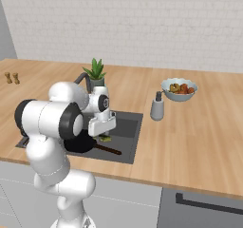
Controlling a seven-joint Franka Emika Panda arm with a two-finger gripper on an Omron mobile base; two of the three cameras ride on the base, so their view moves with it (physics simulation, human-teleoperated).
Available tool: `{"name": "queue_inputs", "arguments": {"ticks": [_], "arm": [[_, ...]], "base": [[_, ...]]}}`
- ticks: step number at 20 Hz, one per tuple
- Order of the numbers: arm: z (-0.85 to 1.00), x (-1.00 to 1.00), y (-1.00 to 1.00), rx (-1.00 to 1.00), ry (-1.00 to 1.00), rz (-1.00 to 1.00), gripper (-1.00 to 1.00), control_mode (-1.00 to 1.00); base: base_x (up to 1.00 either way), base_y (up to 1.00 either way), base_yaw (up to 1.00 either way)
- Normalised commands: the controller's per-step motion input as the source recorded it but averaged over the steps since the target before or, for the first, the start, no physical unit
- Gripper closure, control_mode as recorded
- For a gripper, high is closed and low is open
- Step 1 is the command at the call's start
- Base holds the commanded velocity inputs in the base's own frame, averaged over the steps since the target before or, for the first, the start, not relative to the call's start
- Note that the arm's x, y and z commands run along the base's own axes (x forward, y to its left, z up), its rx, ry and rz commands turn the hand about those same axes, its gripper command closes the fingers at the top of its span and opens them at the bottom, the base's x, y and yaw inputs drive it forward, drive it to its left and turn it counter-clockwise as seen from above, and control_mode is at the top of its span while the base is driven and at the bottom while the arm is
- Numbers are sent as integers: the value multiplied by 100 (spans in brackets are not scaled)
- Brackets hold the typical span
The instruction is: Pick the pan and sponge and place them into the sink. Then turn on the water.
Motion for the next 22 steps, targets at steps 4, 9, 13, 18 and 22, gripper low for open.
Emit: {"name": "queue_inputs", "arguments": {"ticks": [4,9,13,18,22], "arm": [[-32,24,0,15,-1,0,100,-100],[-37,20,6,5,-5,0,100,-100],[-49,38,0,0,-11,0,100,-100],[-48,43,0,0,-14,0,100,-100],[-44,41,0,0,-14,0,100,-100]], "base": [[0,0,0],[0,0,0],[0,0,0],[0,0,0],[0,0,0]]}}
